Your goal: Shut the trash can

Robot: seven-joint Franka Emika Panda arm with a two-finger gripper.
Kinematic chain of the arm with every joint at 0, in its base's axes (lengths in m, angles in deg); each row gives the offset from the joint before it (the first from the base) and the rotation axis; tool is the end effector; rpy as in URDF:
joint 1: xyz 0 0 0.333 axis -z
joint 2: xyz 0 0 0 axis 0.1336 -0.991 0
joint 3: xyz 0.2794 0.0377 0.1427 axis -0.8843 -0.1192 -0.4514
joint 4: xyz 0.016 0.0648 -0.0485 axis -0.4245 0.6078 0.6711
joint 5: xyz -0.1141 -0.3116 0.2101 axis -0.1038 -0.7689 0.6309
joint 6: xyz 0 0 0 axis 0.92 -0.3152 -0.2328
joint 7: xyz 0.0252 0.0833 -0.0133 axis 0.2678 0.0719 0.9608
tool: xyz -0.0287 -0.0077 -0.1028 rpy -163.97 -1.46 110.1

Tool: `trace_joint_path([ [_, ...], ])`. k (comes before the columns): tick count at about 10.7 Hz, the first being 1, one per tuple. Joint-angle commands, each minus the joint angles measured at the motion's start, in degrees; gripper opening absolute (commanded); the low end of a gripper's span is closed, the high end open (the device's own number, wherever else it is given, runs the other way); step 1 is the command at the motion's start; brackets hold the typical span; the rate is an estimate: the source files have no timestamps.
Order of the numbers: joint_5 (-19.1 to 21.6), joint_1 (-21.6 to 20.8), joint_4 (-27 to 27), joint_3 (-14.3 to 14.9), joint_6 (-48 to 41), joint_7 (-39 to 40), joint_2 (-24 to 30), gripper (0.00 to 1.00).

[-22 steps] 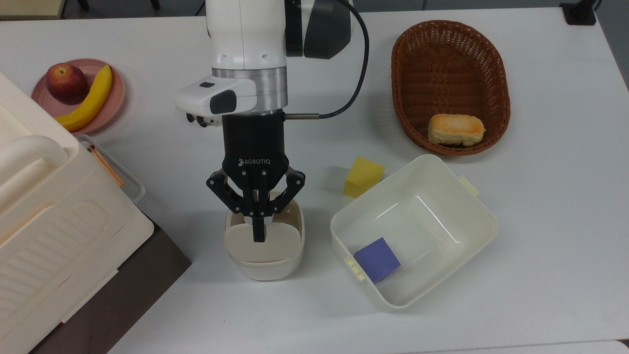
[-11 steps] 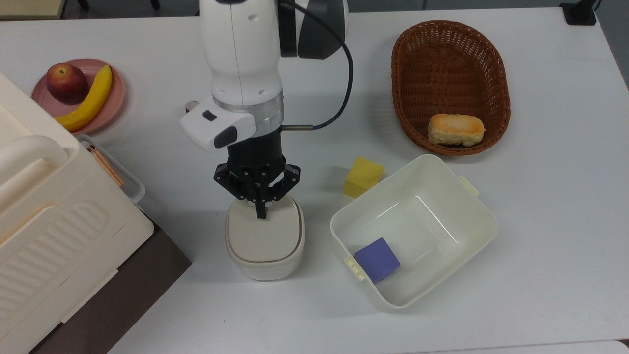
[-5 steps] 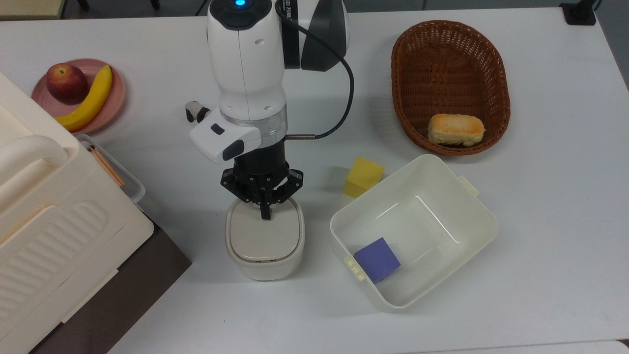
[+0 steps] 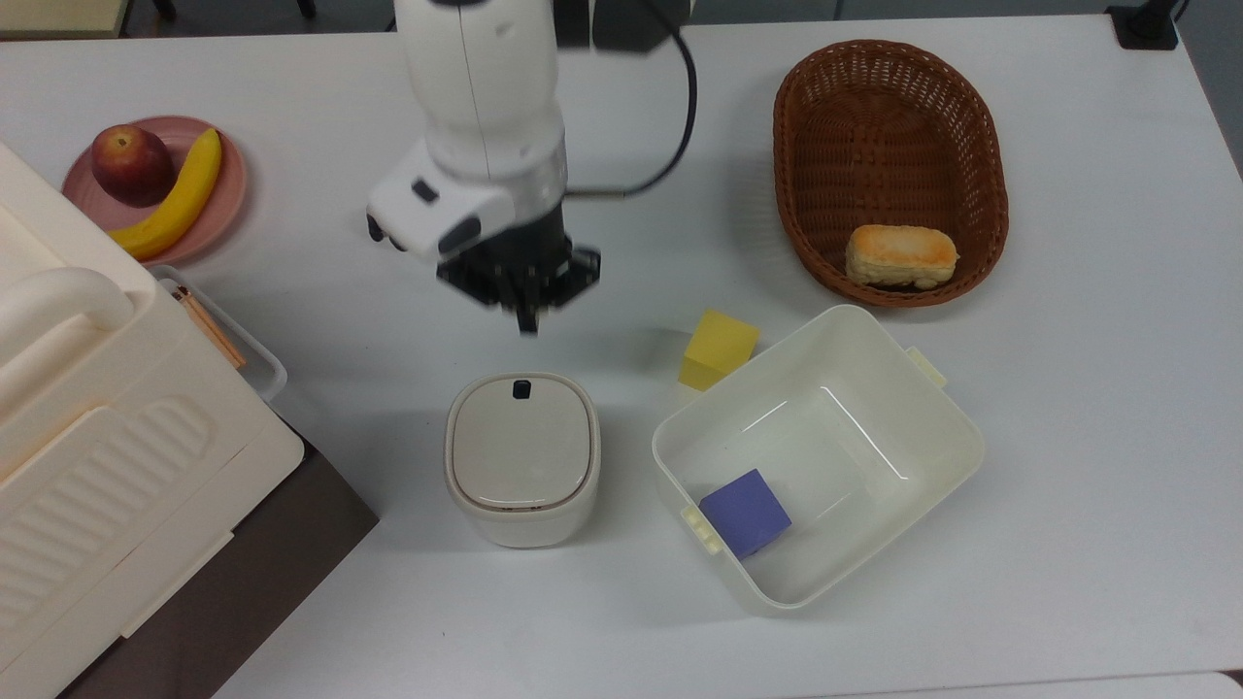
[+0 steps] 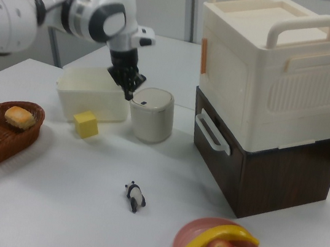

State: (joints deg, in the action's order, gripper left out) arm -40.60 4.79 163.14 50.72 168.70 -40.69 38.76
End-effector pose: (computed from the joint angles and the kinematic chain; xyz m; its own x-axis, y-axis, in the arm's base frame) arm 0.6983 0.0180 0.4826 0.9923 -0.0339 0.1190 -0.0315 -0.9993 -0.0219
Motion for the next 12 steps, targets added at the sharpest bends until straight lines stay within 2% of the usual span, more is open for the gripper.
trace_joint_path([
  [1, 0.5, -0.3, 3.4, 0.8, -10.0, 0.9, 8.8, 0.36],
  [2, 0.3, -0.2, 3.5, 1.0, -13.0, 0.9, 10.2, 0.59],
  [3, 0.1, 0.1, 3.5, 1.0, -15.6, 0.8, 11.3, 0.96],
  [4, -0.7, 0.5, 3.5, 1.0, -16.8, 0.8, 12.1, 1.0],
  [6, -1.6, 0.9, 3.5, 1.0, -16.7, 0.9, 12.3, 1.0],
  [8, -1.8, 3.1, 3.5, 1.0, -16.4, 0.9, 12.1, 1.0],
  [12, -1.8, 3.6, 3.4, 1.0, -16.6, 0.1, 12.4, 1.0],
])
